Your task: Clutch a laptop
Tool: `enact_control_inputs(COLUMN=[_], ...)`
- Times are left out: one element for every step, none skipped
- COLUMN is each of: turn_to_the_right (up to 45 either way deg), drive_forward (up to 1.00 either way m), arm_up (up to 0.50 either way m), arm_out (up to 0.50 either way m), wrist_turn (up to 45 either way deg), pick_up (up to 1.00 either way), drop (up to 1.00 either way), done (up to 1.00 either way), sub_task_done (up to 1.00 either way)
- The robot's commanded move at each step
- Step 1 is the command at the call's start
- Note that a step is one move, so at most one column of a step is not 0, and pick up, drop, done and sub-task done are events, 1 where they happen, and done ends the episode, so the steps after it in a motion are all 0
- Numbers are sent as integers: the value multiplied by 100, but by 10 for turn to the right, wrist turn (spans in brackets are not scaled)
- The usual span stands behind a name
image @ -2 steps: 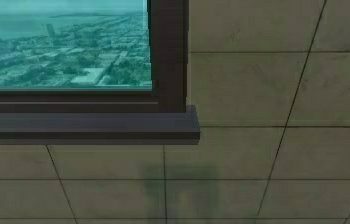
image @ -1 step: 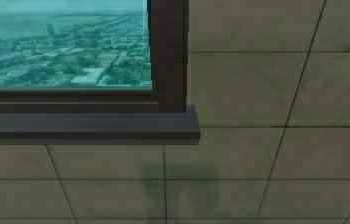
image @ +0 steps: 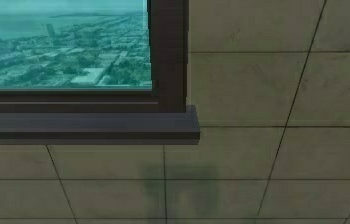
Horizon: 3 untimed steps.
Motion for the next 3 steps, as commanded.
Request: enact_control_inputs(turn_to_the_right=[0,0,0], drive_forward=[0,0,0], arm_up=[0,-30,0], arm_out=[0,0,0], wrist_turn=[360,0,0], pick_up=[0,0,100], drop=[0,0,0], done=[0,0,0], sub_task_done=[0,0,0])
